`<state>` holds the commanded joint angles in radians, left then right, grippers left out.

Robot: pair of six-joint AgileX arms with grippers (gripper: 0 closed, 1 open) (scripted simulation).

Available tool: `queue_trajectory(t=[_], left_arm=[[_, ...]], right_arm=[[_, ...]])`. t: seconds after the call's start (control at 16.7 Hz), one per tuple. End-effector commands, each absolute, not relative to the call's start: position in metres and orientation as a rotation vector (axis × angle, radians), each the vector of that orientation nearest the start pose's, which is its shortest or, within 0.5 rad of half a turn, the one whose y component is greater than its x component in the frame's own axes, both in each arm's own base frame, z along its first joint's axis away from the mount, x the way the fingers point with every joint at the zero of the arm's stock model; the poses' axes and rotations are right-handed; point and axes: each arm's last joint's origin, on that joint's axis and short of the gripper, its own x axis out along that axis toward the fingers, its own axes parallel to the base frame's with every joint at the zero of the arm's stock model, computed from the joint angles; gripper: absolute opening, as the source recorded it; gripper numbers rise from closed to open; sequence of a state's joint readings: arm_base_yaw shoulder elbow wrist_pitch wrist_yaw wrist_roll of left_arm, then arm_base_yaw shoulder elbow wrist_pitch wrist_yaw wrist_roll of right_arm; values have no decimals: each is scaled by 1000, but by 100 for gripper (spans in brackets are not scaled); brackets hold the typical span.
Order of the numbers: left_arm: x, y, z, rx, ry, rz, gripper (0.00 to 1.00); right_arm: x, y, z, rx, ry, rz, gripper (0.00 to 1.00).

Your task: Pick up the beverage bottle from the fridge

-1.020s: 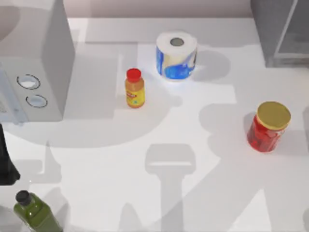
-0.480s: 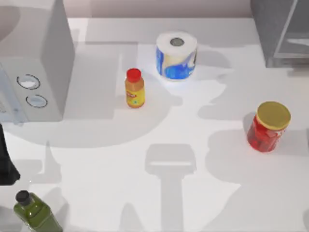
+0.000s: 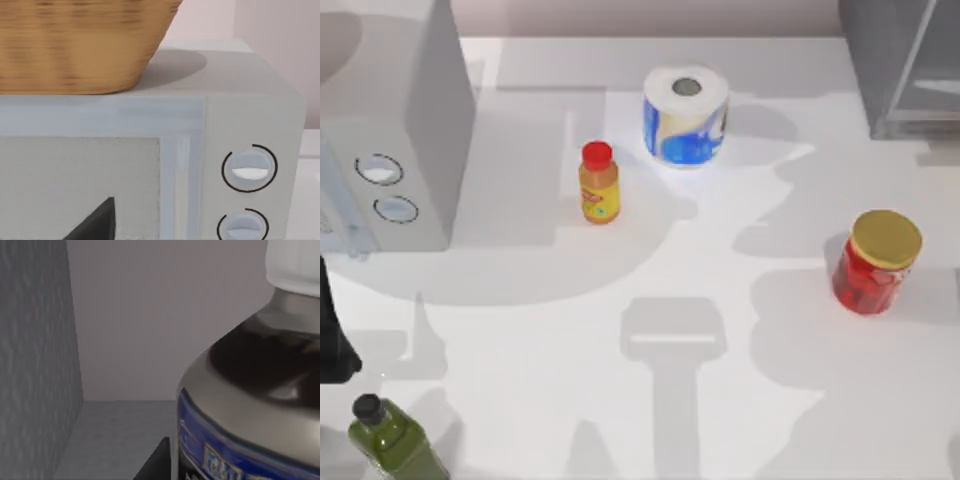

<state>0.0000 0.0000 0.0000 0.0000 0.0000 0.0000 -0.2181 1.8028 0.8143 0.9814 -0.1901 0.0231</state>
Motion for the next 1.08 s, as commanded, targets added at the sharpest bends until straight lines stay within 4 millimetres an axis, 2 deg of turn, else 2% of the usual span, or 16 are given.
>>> queue_trajectory(t=[0.18, 0.3, 0.48, 0.66, 0.84, 1.08], left_arm=[[106, -1, 160, 0, 0, 0, 100], [106, -1, 160, 0, 0, 0, 100], [106, -1, 160, 0, 0, 0, 100], [106, -1, 160, 0, 0, 0, 100], [106, -1, 160, 0, 0, 0, 100], [106, -1, 160, 0, 0, 0, 100]], right_arm=[[350, -65, 198, 4, 3, -7, 0], [334, -58, 212, 0, -3, -8, 0], [295, -43, 236, -4, -10, -8, 0], [242, -28, 249, -5, -15, -7, 0], [186, -16, 242, -2, -15, -8, 0], [133, -7, 211, 1, -19, -6, 0]])
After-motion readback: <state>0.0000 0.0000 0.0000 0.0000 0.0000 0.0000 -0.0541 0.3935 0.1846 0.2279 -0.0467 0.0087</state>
